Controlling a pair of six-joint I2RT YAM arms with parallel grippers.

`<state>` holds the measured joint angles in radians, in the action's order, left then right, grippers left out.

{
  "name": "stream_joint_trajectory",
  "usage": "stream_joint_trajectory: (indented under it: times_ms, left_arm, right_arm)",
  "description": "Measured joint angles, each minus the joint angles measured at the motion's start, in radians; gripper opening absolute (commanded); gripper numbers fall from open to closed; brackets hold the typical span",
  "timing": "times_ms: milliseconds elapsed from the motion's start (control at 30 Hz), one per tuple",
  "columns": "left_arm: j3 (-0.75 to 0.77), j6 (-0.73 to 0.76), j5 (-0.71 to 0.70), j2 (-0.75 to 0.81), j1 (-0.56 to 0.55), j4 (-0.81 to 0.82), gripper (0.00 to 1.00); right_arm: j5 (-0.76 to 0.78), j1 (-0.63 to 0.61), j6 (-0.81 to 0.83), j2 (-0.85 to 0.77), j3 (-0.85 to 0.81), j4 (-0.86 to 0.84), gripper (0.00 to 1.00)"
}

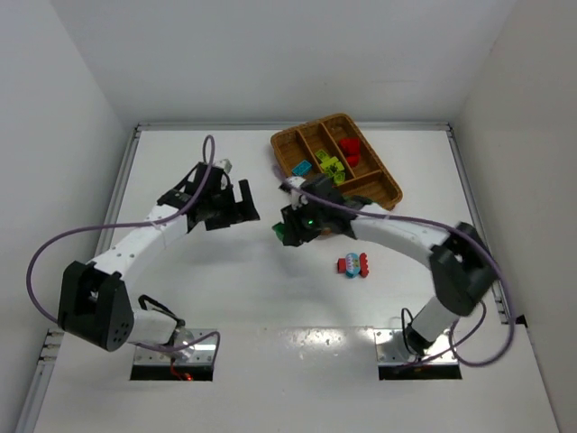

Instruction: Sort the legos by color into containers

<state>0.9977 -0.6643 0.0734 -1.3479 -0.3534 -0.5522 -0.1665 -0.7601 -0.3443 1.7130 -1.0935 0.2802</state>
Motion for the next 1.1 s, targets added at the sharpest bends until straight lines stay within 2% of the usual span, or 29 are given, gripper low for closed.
stream_joint_trajectory:
  times_ms: [100,200,333,433,667,800,933,1100]
  left_arm:
    - [0.000,0.060,0.176,0.043,0.004,0.037,1.00]
    - [-0.010,0.090,0.415,0.087,0.007,0.137,1.00]
    - [-0.080,0.055,0.682,0.139,0.008,0.356,1.00]
    - [-0.136,0.017,0.800,0.149,0.007,0.488,1.00]
    - [-0.167,0.006,0.951,0.130,-0.031,0.614,0.98]
    - [-0.163,0.029,1.006,0.111,-0.045,0.613,0.93]
    - [-0.162,0.030,1.042,0.105,-0.049,0.629,0.93]
    - [-0.156,0.016,1.065,0.104,-0.064,0.670,0.87]
  right_arm:
    - [-0.166,0.087,-0.019,-0.187,0.050,-0.007,0.25]
    - [-0.377,0.202,-0.042,-0.326,0.095,-0.038,0.25]
    - [-0.614,0.288,-0.133,-0.391,0.182,-0.122,0.25]
    - [-0.729,0.309,-0.211,-0.395,0.232,-0.186,0.25]
    - [-0.862,0.320,-0.311,-0.395,0.233,-0.296,0.25]
    - [-0.887,0.320,-0.333,-0.395,0.216,-0.317,0.25]
    - [-0.892,0.319,-0.350,-0.394,0.208,-0.343,0.25]
    - [-0.893,0.317,-0.375,-0.386,0.208,-0.369,0.25]
